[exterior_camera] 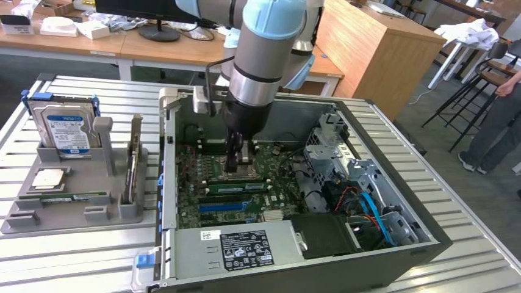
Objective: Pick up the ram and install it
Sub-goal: 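Press down the ram until it locks into place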
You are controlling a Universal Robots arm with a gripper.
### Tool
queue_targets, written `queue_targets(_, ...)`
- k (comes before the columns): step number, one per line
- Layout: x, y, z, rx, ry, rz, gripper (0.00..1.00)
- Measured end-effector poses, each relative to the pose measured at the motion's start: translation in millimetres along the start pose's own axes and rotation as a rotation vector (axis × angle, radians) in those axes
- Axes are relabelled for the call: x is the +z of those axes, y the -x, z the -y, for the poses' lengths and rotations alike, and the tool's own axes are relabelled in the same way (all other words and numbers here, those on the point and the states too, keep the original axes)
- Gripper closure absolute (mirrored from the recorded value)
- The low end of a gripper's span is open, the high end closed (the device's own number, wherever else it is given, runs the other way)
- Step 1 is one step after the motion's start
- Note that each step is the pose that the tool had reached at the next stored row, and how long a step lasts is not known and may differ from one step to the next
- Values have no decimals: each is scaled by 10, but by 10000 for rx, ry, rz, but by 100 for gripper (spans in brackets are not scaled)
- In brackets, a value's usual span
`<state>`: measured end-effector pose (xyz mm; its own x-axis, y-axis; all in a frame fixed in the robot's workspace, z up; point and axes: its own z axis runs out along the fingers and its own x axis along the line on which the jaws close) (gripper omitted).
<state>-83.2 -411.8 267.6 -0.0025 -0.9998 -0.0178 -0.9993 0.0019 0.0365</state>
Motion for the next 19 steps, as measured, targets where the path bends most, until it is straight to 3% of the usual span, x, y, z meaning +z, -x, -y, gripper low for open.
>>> queue_targets(19,-459,8,-17,0,0,1,90)
